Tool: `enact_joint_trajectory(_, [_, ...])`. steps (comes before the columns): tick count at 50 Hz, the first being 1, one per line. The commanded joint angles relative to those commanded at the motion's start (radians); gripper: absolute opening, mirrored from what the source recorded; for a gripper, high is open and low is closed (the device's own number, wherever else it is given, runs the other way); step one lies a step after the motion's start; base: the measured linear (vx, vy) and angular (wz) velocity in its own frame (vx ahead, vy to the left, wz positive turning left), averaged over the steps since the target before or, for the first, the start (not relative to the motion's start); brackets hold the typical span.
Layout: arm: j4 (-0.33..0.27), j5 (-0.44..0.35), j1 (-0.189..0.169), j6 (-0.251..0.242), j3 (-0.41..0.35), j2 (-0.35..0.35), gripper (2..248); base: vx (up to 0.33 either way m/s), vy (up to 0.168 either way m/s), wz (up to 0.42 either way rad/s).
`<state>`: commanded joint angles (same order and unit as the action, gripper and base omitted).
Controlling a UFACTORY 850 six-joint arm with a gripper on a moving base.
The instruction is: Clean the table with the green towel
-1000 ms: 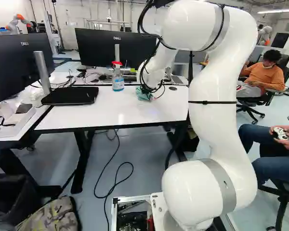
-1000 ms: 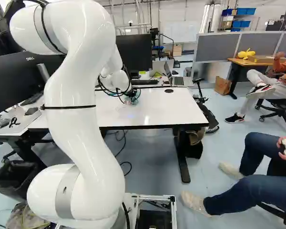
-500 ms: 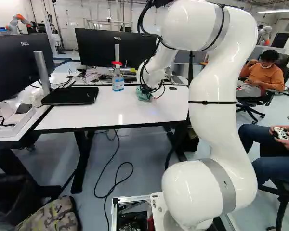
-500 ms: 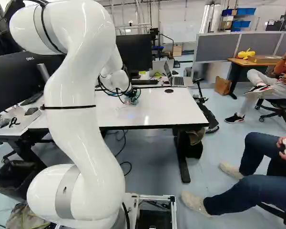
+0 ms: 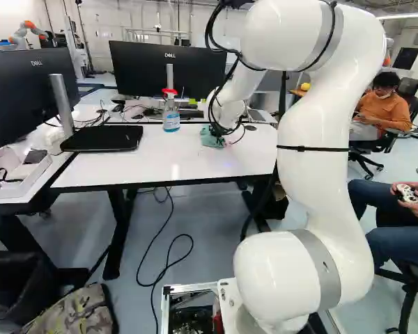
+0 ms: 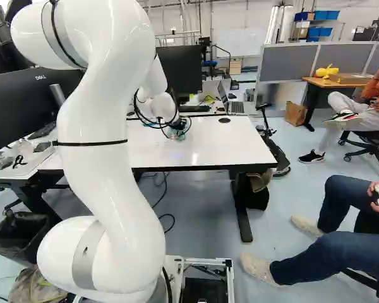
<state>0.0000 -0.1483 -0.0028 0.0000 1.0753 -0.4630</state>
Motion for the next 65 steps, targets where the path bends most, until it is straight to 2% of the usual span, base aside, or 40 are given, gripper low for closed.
enact_joint_trajectory(15, [0.000, 0.000, -0.032, 0.000, 0.052, -0.040, 31, 0.000, 0.000, 0.000])
enact_joint_trajectory(30, [0.000, 0.000, -0.032, 0.000, 0.134, -0.100, 31, 0.000, 0.000, 0.000])
enact_joint_trajectory(44, [0.000, 0.000, -0.015, 0.000, 0.208, -0.154, 31, 0.000, 0.000, 0.000])
enact_joint_trajectory(65, [0.000, 0.000, 0.031, 0.000, 0.279, -0.205, 31, 0.000, 0.000, 0.000])
